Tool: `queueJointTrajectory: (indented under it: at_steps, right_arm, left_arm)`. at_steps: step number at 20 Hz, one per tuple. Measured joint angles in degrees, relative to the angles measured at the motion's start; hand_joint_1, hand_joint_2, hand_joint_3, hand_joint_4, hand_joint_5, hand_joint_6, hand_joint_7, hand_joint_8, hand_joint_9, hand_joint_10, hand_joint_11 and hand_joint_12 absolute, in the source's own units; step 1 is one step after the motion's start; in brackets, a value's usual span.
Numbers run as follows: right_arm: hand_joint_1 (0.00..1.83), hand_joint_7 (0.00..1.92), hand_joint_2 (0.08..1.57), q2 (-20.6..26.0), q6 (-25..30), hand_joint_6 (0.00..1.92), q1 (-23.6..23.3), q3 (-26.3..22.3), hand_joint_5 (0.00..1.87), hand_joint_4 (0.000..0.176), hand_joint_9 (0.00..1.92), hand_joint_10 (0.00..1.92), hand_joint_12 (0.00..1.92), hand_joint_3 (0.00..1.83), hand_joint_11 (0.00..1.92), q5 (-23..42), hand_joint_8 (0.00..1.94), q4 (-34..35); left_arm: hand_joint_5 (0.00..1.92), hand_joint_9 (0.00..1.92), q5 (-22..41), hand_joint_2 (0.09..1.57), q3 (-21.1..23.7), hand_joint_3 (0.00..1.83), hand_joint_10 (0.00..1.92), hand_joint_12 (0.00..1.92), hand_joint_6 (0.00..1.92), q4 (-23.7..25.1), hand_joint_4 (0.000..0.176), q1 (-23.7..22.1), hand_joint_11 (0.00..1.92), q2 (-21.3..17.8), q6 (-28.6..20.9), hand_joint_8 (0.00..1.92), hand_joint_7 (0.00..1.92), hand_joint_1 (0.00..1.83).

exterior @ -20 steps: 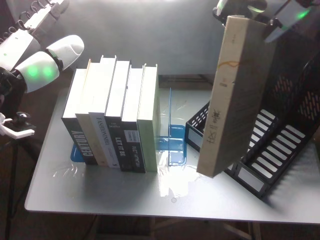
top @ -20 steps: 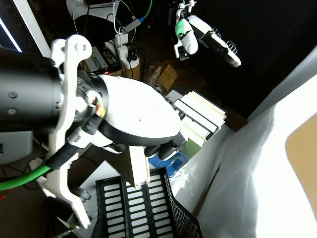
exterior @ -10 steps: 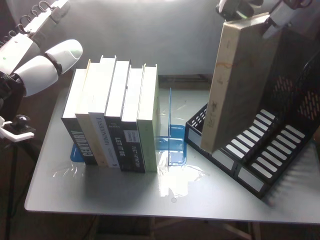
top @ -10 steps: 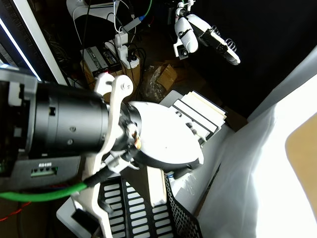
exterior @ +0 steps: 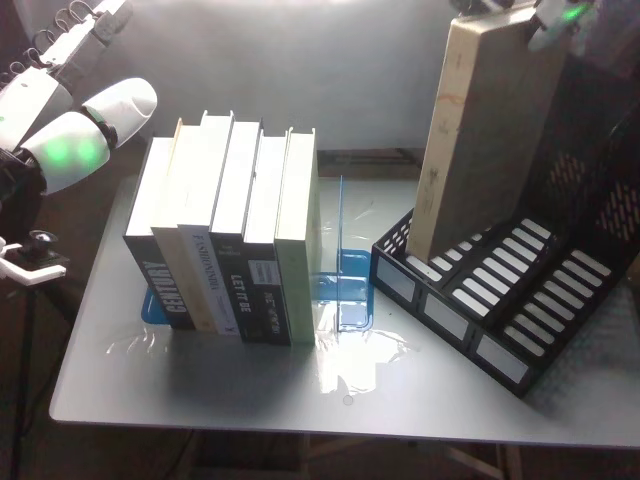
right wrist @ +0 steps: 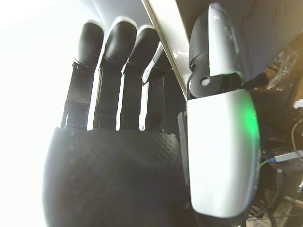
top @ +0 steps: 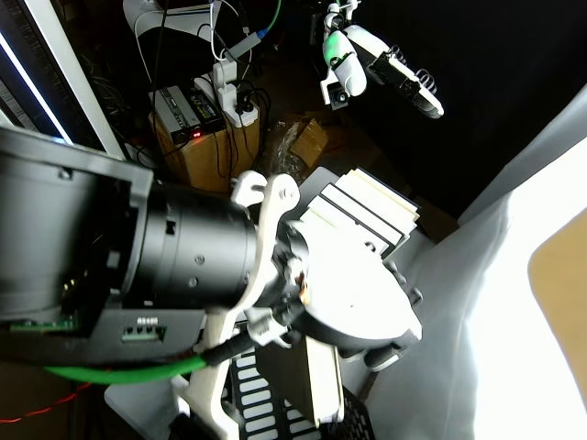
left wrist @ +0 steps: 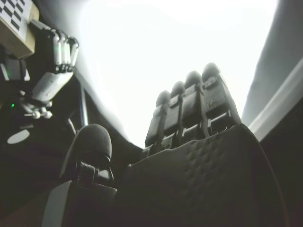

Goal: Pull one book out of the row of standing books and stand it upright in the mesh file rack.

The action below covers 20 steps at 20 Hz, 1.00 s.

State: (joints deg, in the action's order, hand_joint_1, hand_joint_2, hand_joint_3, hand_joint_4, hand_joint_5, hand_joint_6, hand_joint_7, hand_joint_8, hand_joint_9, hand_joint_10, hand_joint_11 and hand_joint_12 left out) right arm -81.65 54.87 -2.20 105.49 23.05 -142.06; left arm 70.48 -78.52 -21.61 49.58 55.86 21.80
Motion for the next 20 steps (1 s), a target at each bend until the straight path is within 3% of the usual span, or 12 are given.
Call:
queueJointTrajectory:
  at_steps: [3, 12, 14, 19, 20]
  right_arm:
    - [1.34, 0.81, 1.22, -0.9, 2.2, 1.31, 0.3, 2.5, 0.7, 0.0, 0.71, 1.56, 1.73, 0.0, 0.48, -1.7, 1.29, -1.6]
    - [1.35, 0.86, 1.21, -3.1, 4.5, 1.31, 3.7, 7.0, 0.7, 0.0, 0.72, 1.5, 1.66, 0.0, 0.36, -2.1, 1.23, -5.0]
    - [1.35, 0.84, 1.22, -3.8, 5.1, 1.31, 3.9, 8.4, 0.7, 0.0, 0.72, 1.53, 1.66, 0.0, 0.44, -2.3, 1.23, -5.0]
    - [1.3, 0.71, 1.29, -4.6, 6.2, 1.56, 6.5, 9.9, 0.56, 0.0, 0.59, 1.68, 1.67, 0.0, 0.1, -3.4, 1.34, -6.1]
    - [1.33, 0.55, 1.22, -5.1, 6.5, 0.98, 6.7, 10.4, 0.42, 0.0, 0.44, 1.07, 1.55, 0.0, 0.02, -3.5, 0.77, -6.6]
  left_arm:
    - [0.01, 0.0, 0.8, 1.49, -0.1, 0.01, 0.0, 0.0, 0.0, 0.2, 0.0, 0.7, 0.0, 0.5, -0.7, 0.0, 0.0, 0.0]
    - [0.02, 0.0, 1.9, 1.48, -0.7, 0.0, 0.0, 0.0, 0.0, 0.3, 0.0, 0.7, 0.0, 1.3, -1.3, 0.0, 0.0, 0.0]
    - [0.03, 0.0, 2.4, 1.47, -1.0, 0.0, 0.0, 0.0, 0.01, 0.3, 0.0, 0.7, 0.0, 1.4, -1.4, 0.0, 0.0, 0.0]
    - [0.04, 0.0, 2.6, 1.48, -1.0, 0.0, 0.0, 0.0, 0.01, 0.3, 0.0, 0.7, 0.0, 1.6, -1.8, 0.0, 0.0, 0.0]
    - [0.04, 0.0, 2.7, 1.48, -1.0, 0.0, 0.0, 0.0, 0.01, 0.5, 0.0, 0.7, 0.0, 1.6, -1.9, 0.0, 0.0, 0.0]
